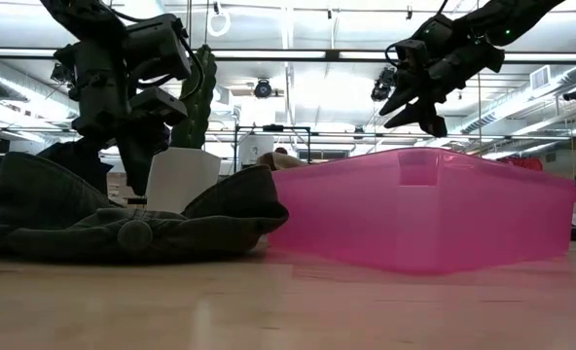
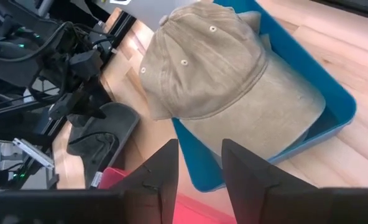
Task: Pick & Place hat
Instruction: Put the middle black cap into the red bin
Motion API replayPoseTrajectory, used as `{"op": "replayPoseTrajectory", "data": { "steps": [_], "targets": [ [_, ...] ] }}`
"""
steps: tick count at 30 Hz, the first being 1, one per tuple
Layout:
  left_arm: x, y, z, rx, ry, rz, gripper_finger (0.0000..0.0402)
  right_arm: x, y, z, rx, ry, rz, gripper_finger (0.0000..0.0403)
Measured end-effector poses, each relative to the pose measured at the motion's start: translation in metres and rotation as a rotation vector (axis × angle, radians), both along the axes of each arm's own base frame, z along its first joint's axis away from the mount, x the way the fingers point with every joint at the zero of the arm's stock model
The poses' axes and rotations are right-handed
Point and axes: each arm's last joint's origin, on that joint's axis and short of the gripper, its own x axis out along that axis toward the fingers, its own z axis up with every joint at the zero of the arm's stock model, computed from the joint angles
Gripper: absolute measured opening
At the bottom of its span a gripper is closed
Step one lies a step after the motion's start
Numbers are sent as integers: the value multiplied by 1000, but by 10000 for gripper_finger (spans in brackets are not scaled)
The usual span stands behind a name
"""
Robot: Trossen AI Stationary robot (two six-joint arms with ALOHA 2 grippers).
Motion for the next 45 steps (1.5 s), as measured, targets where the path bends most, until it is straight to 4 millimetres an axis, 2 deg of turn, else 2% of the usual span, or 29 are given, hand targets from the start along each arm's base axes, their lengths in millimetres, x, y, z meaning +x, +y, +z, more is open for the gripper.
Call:
{"op": "replayPoseTrajectory", "data": {
  "steps": [6, 11, 15, 20, 26, 28, 34, 38, 45],
  "targets": [
    [1, -1, -4, 4, 23, -17, 270, 0, 0, 0, -8, 6, -11, 125],
    [6, -4, -16, 4, 59, -35, 270, 0, -1, 0, -9, 9, -16, 125],
    [10, -4, -22, 4, 67, -39, 255, 0, -1, 0, -9, 10, -18, 125],
    [12, -4, -21, 11, 40, -55, 187, 0, -1, 0, -9, 10, -19, 125],
    [16, -5, -17, -14, -11, -132, 42, 0, -1, 0, -8, 10, -20, 125],
    [19, -6, -13, -20, -34, -154, 16, 0, -1, 0, -9, 10, -19, 125],
    [31, -6, 4, 10, -106, -248, 12, 0, -1, 0, -10, 12, -18, 125],
    [40, -5, 25, 44, -195, -281, 11, 0, -1, 0, -10, 12, -18, 125],
    [42, -5, 59, 77, -285, -301, 11, 0, -1, -1, -11, 14, -16, 125]
  ]
}}
